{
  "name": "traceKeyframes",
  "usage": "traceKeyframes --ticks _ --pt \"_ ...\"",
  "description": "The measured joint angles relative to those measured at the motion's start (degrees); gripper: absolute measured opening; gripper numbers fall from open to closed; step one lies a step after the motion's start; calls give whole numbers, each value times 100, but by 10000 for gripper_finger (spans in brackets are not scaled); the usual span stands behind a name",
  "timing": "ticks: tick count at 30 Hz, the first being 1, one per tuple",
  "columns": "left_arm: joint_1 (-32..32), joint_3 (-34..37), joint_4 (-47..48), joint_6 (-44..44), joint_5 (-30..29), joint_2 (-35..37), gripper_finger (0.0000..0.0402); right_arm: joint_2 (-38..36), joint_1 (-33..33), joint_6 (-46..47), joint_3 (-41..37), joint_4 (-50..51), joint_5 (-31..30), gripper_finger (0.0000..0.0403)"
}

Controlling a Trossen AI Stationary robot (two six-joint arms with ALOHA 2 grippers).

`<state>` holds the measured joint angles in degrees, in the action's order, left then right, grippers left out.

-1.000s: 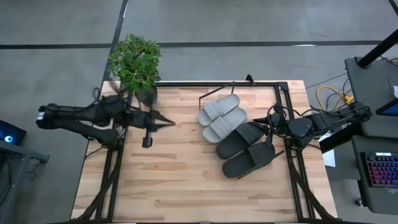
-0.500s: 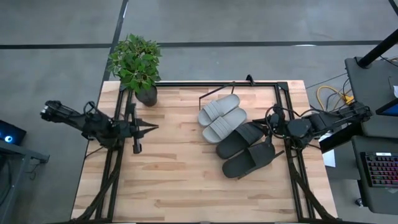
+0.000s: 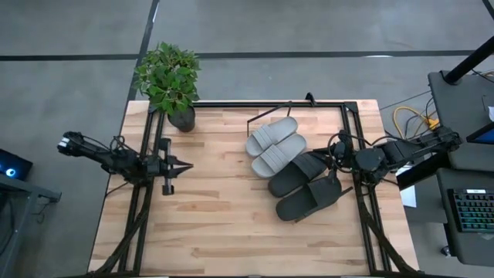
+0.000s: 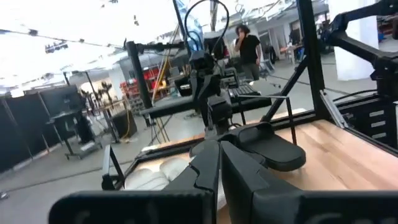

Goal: Pick and place slides into the shelf
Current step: Return to Home Position

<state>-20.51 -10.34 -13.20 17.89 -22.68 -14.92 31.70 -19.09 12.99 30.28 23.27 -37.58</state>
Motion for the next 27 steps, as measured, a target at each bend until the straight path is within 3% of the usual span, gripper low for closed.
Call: traceKeyframes --ticks 6,13,21,27 --pt "130 515 -616 75 597 481 0 0 0 2 0 -4 -3 61" --pt "664 613 -648 171 713 616 0 0 0 -20 2 -56 -157 61" --pt "1700 690 -748 -401 1517 357 0 -3 0 -297 1 -222 -163 61" --pt "1967 799 -578 -503 1507 290 0 -4 0 -363 2 -317 -160 61"
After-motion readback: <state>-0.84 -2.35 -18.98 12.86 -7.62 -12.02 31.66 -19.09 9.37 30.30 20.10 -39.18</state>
